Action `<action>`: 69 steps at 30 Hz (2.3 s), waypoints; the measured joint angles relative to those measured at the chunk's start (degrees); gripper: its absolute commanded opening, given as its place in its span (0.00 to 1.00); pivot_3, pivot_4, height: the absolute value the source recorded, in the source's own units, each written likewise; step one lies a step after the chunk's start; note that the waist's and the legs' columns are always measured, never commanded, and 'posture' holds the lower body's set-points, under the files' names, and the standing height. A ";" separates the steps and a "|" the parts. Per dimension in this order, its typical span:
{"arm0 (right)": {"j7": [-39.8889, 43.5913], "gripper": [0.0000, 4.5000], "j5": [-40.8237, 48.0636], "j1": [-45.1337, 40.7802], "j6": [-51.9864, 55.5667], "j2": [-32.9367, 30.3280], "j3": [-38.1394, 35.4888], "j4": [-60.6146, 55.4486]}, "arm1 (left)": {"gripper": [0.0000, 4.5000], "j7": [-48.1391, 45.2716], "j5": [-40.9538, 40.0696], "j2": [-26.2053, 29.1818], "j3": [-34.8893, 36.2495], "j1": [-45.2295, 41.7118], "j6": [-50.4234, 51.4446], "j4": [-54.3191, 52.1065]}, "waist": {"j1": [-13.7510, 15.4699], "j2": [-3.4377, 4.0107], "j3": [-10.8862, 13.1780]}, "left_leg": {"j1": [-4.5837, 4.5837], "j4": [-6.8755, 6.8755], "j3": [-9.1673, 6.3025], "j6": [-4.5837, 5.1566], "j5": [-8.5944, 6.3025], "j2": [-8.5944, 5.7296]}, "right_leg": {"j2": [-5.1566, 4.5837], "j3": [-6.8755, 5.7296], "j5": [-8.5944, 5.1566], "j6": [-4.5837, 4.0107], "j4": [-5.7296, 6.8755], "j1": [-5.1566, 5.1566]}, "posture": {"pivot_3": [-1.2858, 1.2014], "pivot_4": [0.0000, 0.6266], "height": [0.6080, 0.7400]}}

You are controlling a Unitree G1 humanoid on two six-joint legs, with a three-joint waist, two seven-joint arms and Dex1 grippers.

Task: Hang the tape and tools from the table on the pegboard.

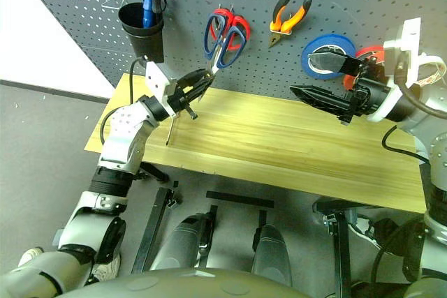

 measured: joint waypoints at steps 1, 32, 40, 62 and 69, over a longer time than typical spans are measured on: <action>-0.21 1.00 0.02 0.34 0.02 0.00 -0.19 -0.25 | 0.13 0.01 0.18 -0.11 0.00 -0.64 -0.15 1.61 | -0.07 0.00 0.00 | 0.00 0.01 0.01 0.00 0.00 0.00 | 0.00 0.00 0.00 0.00 0.00 0.00 | 0.53 0.24 1.00; -2.79 1.00 0.63 0.84 0.25 -0.42 -0.23 0.32 | 0.72 11.97 4.86 -4.93 1.95 -14.03 -6.13 24.74 | -2.71 -0.15 -0.50 | 0.01 0.06 -0.02 0.01 0.01 -0.01 | -0.02 0.00 0.01 0.01 0.10 0.00 | 0.54 0.22 1.00; -2.84 1.00 0.48 0.03 0.19 -0.42 -0.05 0.97 | 1.00 10.03 3.85 -3.81 2.21 -11.18 -5.96 19.87 | -2.77 -0.05 -0.74 | 0.02 0.06 -0.06 0.01 0.01 0.00 | -0.03 0.03 0.01 0.01 0.12 -0.02 | 0.54 0.21 1.00; -9.58 1.00 -8.54 -1.03 3.85 8.06 20.69 2.37 | 1.00 24.47 7.71 3.60 3.21 -1.58 37.32 5.97 | -2.49 -0.13 -1.95 | 0.25 0.17 -0.22 0.01 0.02 -0.02 | 0.01 0.17 0.01 0.01 0.27 0.10 | 0.58 0.33 1.00; -11.65 1.00 -14.20 -6.91 2.98 11.95 22.77 11.26 | 1.00 29.21 10.96 2.27 2.47 -12.06 35.75 26.08 | -2.47 -0.33 -1.79 | 0.12 0.08 -0.25 0.06 -0.01 -0.04 | 0.00 0.16 0.01 0.01 0.28 -0.02 | 0.58 0.44 1.00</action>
